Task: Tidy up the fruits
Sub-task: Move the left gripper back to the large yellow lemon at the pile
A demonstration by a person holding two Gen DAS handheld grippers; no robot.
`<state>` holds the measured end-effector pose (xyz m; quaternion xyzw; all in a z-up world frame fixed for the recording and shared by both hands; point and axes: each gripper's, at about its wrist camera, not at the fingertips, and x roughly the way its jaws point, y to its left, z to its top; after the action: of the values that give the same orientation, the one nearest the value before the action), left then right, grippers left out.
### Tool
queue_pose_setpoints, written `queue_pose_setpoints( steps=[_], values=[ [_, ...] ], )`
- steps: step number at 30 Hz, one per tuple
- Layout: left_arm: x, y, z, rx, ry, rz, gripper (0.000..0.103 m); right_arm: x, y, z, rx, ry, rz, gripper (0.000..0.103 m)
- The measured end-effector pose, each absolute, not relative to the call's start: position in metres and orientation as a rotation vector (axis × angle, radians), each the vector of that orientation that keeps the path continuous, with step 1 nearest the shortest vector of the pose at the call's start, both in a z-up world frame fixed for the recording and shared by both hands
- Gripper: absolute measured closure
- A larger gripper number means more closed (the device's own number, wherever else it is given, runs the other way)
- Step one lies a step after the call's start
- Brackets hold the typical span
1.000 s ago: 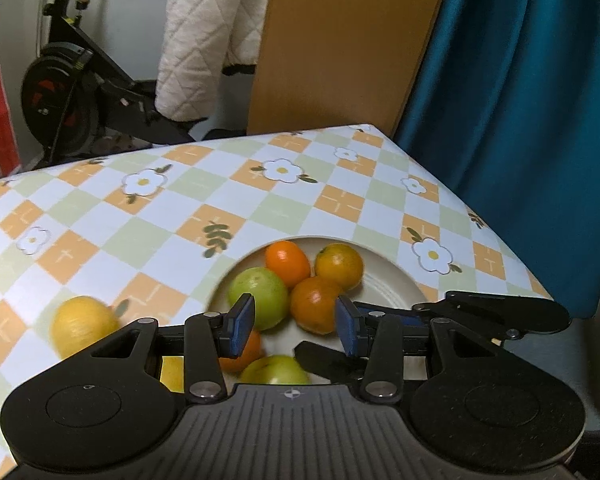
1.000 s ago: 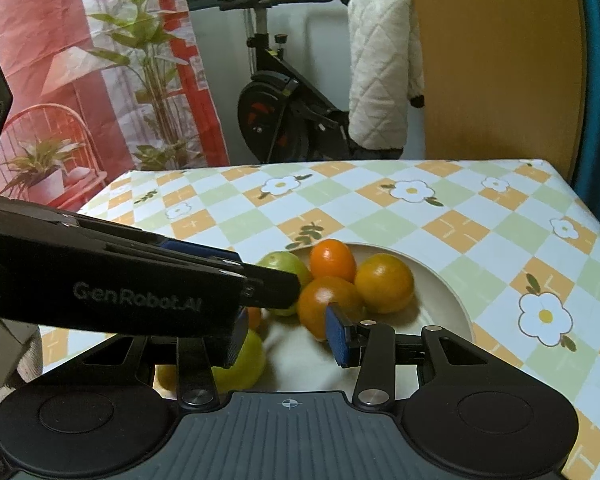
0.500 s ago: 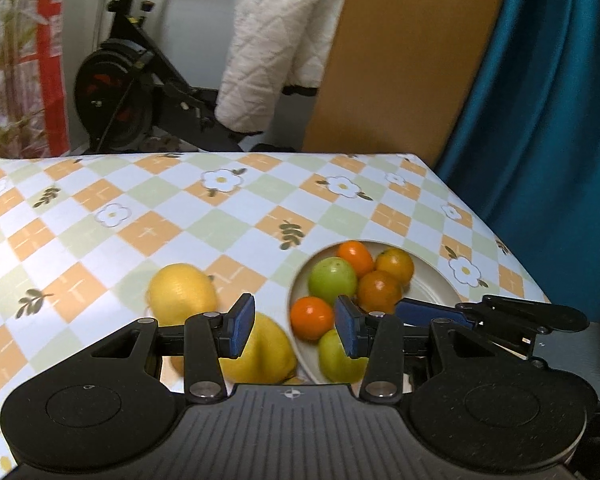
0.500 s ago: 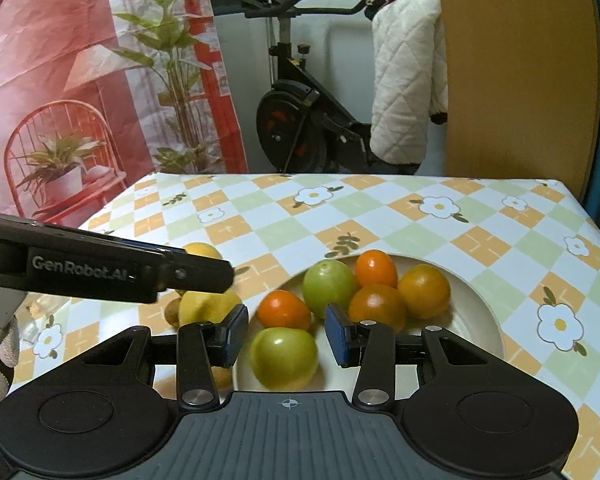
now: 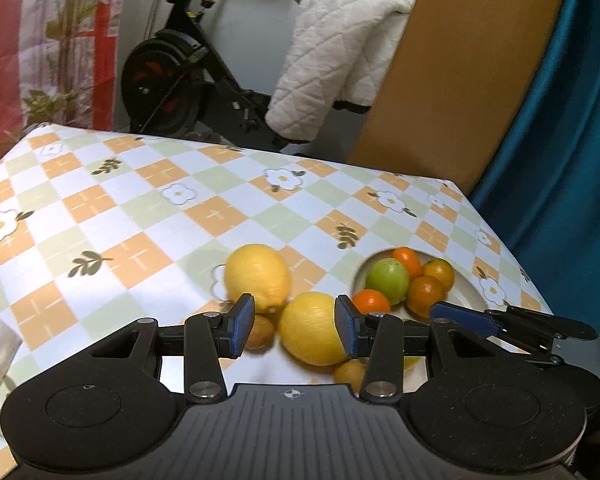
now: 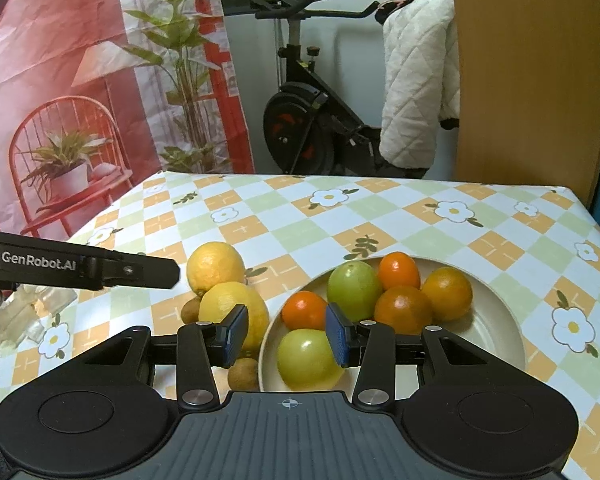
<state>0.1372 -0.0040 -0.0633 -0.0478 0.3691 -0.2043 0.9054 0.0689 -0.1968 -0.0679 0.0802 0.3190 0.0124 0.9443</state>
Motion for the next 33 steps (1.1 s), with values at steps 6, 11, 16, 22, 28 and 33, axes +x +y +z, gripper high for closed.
queue_pose_setpoints(
  steps=[6,11,16,22,28,33],
  values=[
    [0.139,0.016,-0.065,-0.137,0.759,-0.378,0.057,0.074,-0.188,-0.068,0.145,0.660,0.037,0.064],
    [0.141,0.029,-0.064,-0.159,0.751,-0.345,0.057,0.078,-0.184,-0.069,0.144,0.666,0.044,0.064],
    [0.146,0.040,-0.068,-0.184,0.756,-0.321,0.057,0.083,-0.181,-0.073,0.140,0.678,0.053,0.064],
    [0.146,0.040,-0.071,-0.191,0.762,-0.323,0.057,0.089,-0.176,-0.075,0.126,0.688,0.070,0.064],
    [0.147,0.035,-0.075,-0.189,0.775,-0.350,0.057,0.093,-0.169,-0.079,0.085,0.701,0.094,0.064],
    [0.149,0.033,-0.078,-0.197,0.785,-0.367,0.057,0.099,-0.157,-0.078,0.000,0.701,0.135,0.056]
  ],
)
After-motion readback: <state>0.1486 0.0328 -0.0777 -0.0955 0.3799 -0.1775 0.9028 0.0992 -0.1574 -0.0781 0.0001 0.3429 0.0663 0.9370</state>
